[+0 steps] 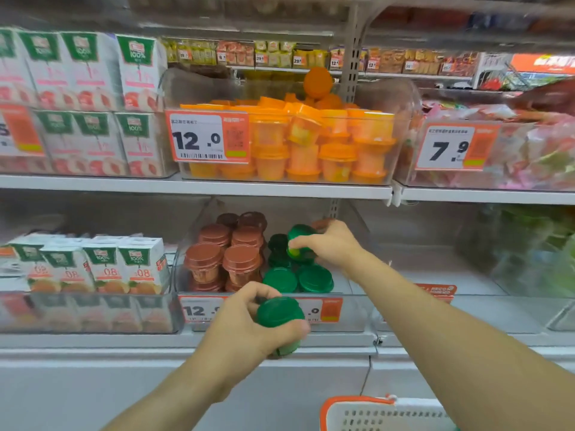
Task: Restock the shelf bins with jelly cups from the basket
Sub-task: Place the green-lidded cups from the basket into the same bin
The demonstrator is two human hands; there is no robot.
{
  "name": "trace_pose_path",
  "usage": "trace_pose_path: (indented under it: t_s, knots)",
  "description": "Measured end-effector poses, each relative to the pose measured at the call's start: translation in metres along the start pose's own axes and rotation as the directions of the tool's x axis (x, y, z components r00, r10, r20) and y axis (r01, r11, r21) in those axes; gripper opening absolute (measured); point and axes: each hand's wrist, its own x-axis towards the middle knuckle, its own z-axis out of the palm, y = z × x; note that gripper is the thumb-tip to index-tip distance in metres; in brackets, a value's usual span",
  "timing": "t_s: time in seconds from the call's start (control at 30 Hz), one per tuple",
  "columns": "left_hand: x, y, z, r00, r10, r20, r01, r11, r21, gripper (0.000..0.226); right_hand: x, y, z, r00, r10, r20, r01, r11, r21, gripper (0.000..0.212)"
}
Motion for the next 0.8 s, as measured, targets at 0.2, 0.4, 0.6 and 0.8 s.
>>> trace_pose_path:
  t_s: [0.2,0.4,0.6,0.8]
  knots:
    - [0.002,-0.006,-0.002,1.0,0.0,0.013,0.0,0.999,0.042,0.044,0.039,-0.017,0.022,0.942,0.202,0.267,-0.092,0.923,-0.374,0.071]
    - [0.008,-0.006,-0.009,1.0,0.01,0.021,-0.012,0.996,0.086,0.049,0.039,-0.02,0.03,0.917,0.24,0.317,-0.105,0.915,-0.389,0.063]
    - [0.009,-0.007,-0.008,1.0,0.024,0.003,-0.025,0.996,0.082,0.05,0.04,-0.017,0.037,0.935,0.223,0.277,-0.101,0.914,-0.393,0.05]
    - [0.009,-0.005,-0.003,0.986,0.139,-0.095,-0.124,0.98,0.156,0.062,0.027,-0.025,0.023,0.986,0.028,0.161,0.07,0.816,-0.573,0.059]
